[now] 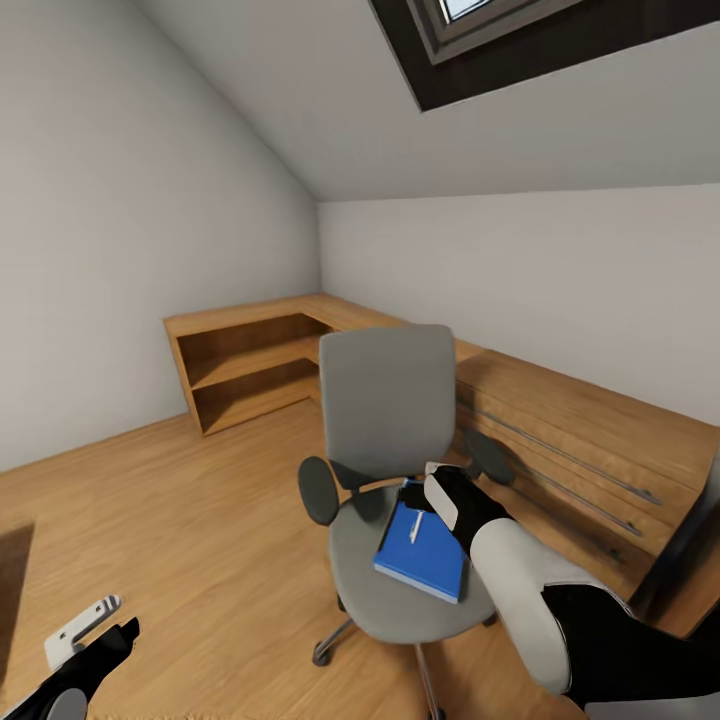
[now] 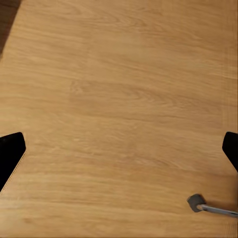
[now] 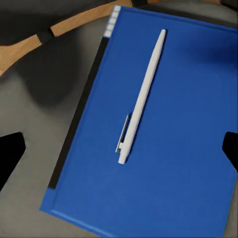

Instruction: In the bedroom, organize the workspace by keeping the computer under the desk, ensuring the monitor is on the desk, placing the keyboard on the desk next to the monitor, placing the mouse on the desk next to the keyboard, moving the folder from the swivel chair onto the desk next to the mouse, stacking the notebook on top of the folder with the pen on top of the notebook, and positioning the swivel chair next to the desk.

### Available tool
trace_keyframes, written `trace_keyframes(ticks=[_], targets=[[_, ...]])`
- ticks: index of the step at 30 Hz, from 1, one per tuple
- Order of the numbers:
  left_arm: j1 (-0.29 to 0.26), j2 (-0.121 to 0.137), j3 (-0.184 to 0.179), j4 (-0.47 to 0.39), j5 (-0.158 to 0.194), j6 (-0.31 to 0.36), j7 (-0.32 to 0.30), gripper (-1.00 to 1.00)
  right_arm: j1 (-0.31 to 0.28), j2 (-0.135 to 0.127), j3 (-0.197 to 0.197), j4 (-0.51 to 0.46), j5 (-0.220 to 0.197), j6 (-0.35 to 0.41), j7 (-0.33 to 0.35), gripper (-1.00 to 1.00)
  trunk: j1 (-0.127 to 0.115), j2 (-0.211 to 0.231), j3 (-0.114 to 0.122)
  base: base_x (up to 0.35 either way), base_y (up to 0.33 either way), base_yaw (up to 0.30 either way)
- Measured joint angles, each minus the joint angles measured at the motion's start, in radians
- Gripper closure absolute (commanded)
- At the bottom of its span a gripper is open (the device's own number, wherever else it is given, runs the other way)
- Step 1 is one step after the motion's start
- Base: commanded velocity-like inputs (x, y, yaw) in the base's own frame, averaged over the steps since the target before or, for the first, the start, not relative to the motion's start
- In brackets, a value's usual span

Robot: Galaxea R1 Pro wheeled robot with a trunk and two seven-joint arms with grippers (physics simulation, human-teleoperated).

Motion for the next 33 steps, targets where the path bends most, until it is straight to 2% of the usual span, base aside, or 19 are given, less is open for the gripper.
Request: trace_keyframes(ticks=[17,21,33], targets=[[0.000,0.001,-0.015,0.000,-0.001,-0.001,0.001,-1.00,0.005,0.000,-0.001,0.001,0.006,-0.002,0.005,-1.00,0.000,0.000,0.000,0.090,0.059,0.035],[0.000,0.000,-0.020,0.001,-0.022,0.000,0.002,-1.00,0.005,0.000,0.002,-0.001,0.001,-0.001,0.002,-1.00,0.000,0.000,0.000,0.067,0.000,0.000],[0.000,0.002,-0.031,-0.005,-0.023,0.001,0.003,-1.00,0.005,0.000,-0.001,-0.002,0.002,-0.001,0.002,-1.00,0.000,0.000,0.000,0.004,0.000,0.000]])
